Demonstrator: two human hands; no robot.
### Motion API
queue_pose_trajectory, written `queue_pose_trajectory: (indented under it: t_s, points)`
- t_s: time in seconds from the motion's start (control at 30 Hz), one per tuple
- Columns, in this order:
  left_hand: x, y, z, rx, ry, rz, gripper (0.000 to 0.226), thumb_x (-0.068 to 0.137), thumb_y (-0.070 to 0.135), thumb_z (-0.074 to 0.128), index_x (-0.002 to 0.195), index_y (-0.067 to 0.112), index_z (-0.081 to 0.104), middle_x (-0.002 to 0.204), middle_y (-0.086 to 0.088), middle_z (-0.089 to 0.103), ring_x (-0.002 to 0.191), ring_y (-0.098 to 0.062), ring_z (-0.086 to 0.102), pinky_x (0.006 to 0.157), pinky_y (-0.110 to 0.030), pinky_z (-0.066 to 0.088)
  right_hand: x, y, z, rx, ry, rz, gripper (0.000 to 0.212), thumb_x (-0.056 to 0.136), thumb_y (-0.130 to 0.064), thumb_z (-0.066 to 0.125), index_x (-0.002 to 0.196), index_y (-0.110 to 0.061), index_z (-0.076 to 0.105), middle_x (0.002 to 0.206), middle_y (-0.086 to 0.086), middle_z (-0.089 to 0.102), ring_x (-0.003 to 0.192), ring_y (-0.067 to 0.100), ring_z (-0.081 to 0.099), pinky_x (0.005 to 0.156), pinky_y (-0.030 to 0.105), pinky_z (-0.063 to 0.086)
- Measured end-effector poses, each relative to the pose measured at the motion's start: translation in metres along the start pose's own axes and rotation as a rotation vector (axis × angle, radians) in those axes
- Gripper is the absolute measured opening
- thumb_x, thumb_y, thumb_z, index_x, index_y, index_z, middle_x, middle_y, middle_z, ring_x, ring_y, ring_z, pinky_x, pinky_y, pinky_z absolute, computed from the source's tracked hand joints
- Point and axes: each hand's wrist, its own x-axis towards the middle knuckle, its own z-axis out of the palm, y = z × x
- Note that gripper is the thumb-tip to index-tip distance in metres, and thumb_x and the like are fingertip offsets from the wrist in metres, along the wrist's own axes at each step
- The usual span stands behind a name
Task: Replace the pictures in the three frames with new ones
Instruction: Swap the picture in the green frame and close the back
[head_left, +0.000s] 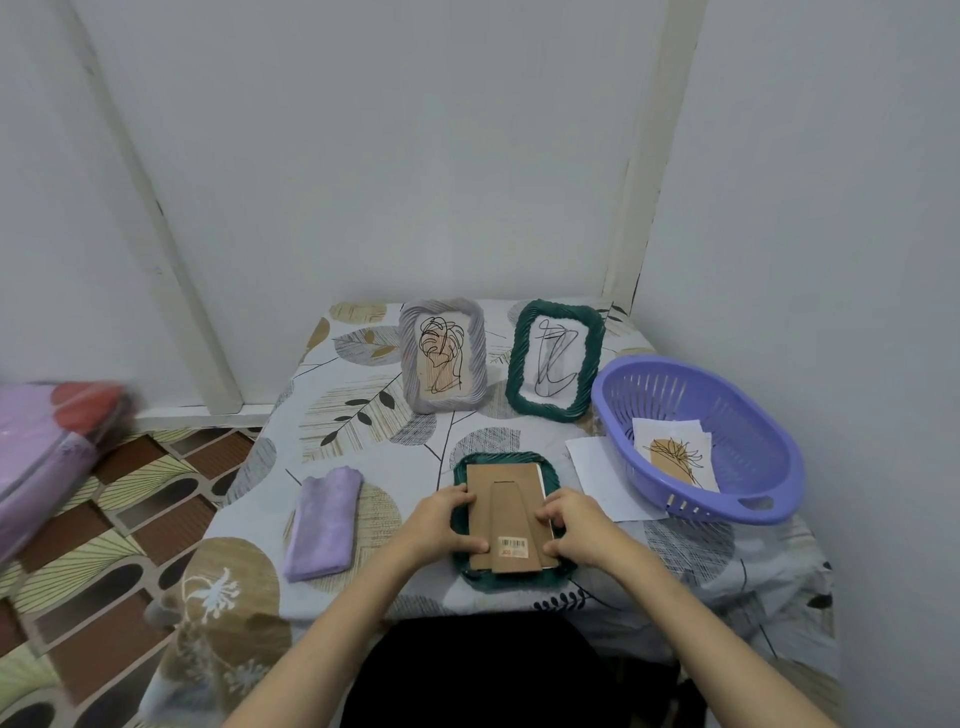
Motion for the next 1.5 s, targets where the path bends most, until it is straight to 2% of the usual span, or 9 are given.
queue_pose_trajectory:
  t_s: [0.07, 0.17, 0.3, 0.5, 0.67, 0.83, 1.0, 1.1, 1.5]
  points:
    - [0.002, 0.000, -0.002, 0.015, -0.010, -0.001, 0.076, 0.074, 0.028, 0.075, 0.138, 0.006, 0.039, 0.151, -0.006, 0.029, 0.139, -0.019, 0.029, 0.113, -0.027, 0.022, 0.004, 0.002, 0.000, 0.019, -0.002, 0.022, 0.035, 0.077, -0.009, 0.066, 0.105, 0.011, 0.059, 0.119, 0.022, 0.056, 0.104, 0.032, 0.056, 0.091, 0.036, 0.046]
    - [0.007, 0.000, -0.003, 0.021, 0.027, 0.010, 0.058, 0.082, 0.026, 0.068, 0.130, 0.003, 0.047, 0.150, -0.007, 0.032, 0.135, -0.020, 0.035, 0.107, -0.022, 0.026, 0.009, 0.001, -0.002, 0.136, 0.095, 0.056, 0.024, 0.081, -0.009, 0.062, 0.103, -0.001, 0.068, 0.114, 0.013, 0.065, 0.103, 0.023, 0.060, 0.085, 0.022, 0.044]
    - [0.011, 0.001, 0.002, -0.011, 0.089, 0.000, 0.041, 0.083, 0.016, 0.066, 0.117, -0.001, 0.052, 0.137, -0.012, 0.048, 0.124, -0.024, 0.047, 0.093, -0.018, 0.034, 0.014, 0.004, 0.000, 0.226, 0.281, 0.132, 0.041, 0.083, -0.012, 0.065, 0.123, -0.006, 0.056, 0.123, 0.015, 0.054, 0.114, 0.026, 0.053, 0.096, 0.025, 0.038]
    - [0.011, -0.002, 0.006, 0.026, 0.112, 0.031, 0.056, 0.082, 0.024, 0.068, 0.131, 0.008, 0.046, 0.139, -0.008, 0.047, 0.129, -0.022, 0.042, 0.108, -0.027, 0.032, 0.020, 0.005, 0.002, 0.243, 0.235, 0.102, 0.044, 0.088, -0.017, 0.059, 0.130, -0.010, 0.051, 0.128, 0.015, 0.051, 0.119, 0.027, 0.048, 0.099, 0.027, 0.036]
    - [0.011, -0.003, 0.009, 0.128, 0.091, 0.049, 0.060, 0.087, 0.030, 0.060, 0.139, 0.011, 0.037, 0.151, -0.004, 0.031, 0.137, -0.023, 0.030, 0.115, -0.031, 0.021, 0.026, 0.003, 0.006, 0.217, 0.205, 0.100, 0.047, 0.088, -0.020, 0.059, 0.133, -0.010, 0.047, 0.129, 0.016, 0.042, 0.123, 0.027, 0.045, 0.105, 0.025, 0.029]
    - [0.011, -0.007, 0.007, 0.100, 0.100, 0.067, 0.060, 0.086, 0.028, 0.062, 0.137, 0.008, 0.040, 0.150, -0.008, 0.032, 0.138, -0.022, 0.029, 0.115, -0.029, 0.019, 0.029, 0.002, 0.008, 0.209, 0.174, 0.110, 0.047, 0.089, -0.020, 0.058, 0.133, -0.011, 0.047, 0.127, 0.016, 0.039, 0.121, 0.029, 0.045, 0.104, 0.028, 0.032]
    - [0.008, -0.010, 0.008, 0.042, 0.104, 0.064, 0.062, 0.085, 0.028, 0.063, 0.138, 0.010, 0.039, 0.150, -0.008, 0.032, 0.137, -0.021, 0.030, 0.115, -0.030, 0.022, 0.027, 0.005, 0.010, 0.343, 0.249, 0.183, 0.042, 0.079, -0.018, 0.070, 0.118, -0.006, 0.059, 0.120, 0.014, 0.051, 0.110, 0.025, 0.053, 0.093, 0.025, 0.038]
    - [0.008, -0.009, 0.006, 0.011, 0.120, 0.079, 0.061, 0.083, 0.024, 0.066, 0.137, 0.007, 0.041, 0.148, -0.009, 0.035, 0.136, -0.020, 0.034, 0.111, -0.025, 0.024, 0.031, 0.005, 0.011, 0.414, 0.243, 0.201, 0.038, 0.076, -0.015, 0.072, 0.113, -0.007, 0.064, 0.121, 0.014, 0.056, 0.110, 0.024, 0.055, 0.096, 0.028, 0.041]
    - [0.008, -0.014, 0.003, -0.100, 0.130, 0.078, 0.061, 0.076, 0.023, 0.073, 0.131, 0.009, 0.049, 0.143, -0.006, 0.043, 0.130, -0.017, 0.042, 0.107, -0.023, 0.029, 0.046, 0.007, 0.009, 0.539, 0.129, 0.276, 0.047, 0.077, -0.013, 0.066, 0.123, -0.014, 0.055, 0.128, 0.009, 0.049, 0.119, 0.025, 0.048, 0.100, 0.034, 0.042]
